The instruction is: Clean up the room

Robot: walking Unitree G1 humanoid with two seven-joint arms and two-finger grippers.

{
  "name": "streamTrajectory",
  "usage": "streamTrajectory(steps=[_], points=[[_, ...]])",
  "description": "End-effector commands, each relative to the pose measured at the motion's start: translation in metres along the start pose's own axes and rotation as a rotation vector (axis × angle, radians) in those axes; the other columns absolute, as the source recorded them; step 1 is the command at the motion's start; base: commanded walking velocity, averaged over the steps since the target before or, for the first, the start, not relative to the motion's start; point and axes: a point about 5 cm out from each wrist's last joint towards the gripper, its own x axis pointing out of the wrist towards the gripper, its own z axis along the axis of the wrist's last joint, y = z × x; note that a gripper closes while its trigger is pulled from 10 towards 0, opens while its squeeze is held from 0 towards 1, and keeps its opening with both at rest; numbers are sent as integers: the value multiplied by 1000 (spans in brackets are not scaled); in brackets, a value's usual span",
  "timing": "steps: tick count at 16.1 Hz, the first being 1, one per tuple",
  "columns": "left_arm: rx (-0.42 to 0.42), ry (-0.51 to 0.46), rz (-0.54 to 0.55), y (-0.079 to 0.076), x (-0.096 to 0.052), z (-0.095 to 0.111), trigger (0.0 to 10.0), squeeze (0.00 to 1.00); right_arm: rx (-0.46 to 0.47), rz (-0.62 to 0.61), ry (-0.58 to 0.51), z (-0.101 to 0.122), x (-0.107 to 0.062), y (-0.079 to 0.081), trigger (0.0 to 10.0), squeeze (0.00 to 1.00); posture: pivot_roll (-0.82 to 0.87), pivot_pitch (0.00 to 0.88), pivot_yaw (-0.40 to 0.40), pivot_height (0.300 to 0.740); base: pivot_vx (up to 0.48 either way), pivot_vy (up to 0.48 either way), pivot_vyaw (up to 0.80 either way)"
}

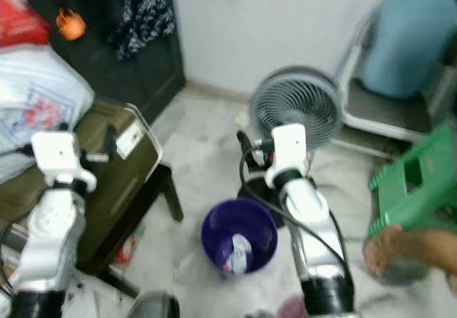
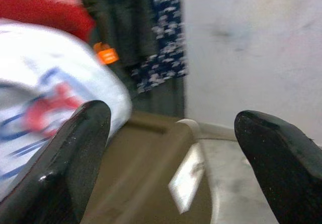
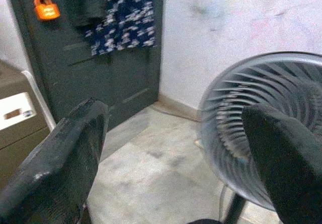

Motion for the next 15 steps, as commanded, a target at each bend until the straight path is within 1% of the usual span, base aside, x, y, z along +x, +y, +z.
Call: streamTrajectory(steps=[1,4,5,8,10,11,13,15], points=[[1,-28,-2,-3,2,6,10000,0,-11,-2,0,1,0,-3,10000,0,-118,0,5,740,0,0,800],[19,-42,5,-3,6,8,10000,0,-15,-2,-9,3,0,-1,10000,0,-132,0,11,740,0,0,800],[18,-51,19,0,8,9,10000,0,-19,-4,-13,4,0,-2,10000,0,-132,0,10,740,0,0,800],[24,-53,32,4,7,10,10000,0,-18,-3,-21,6,1,-2,10000,0,-122,0,2,740,0,0,800],[33,-52,48,8,4,9,10000,0,-10,-4,-18,5,0,-1,10000,0,-111,0,-4,740,0,0,800],[48,-47,61,12,0,8,10000,0,-1,-10,-10,2,-4,-1,10000,0,-101,0,-6,740,0,0,800],[66,-33,77,18,-6,4,10000,0,18,-45,-7,1,-6,-4,10000,0,-101,0,-2,740,0,0,800],[75,-25,73,21,-10,2,10000,0,18,-60,-14,3,-6,-6,10000,0,-97,0,-3,740,0,0,800]])
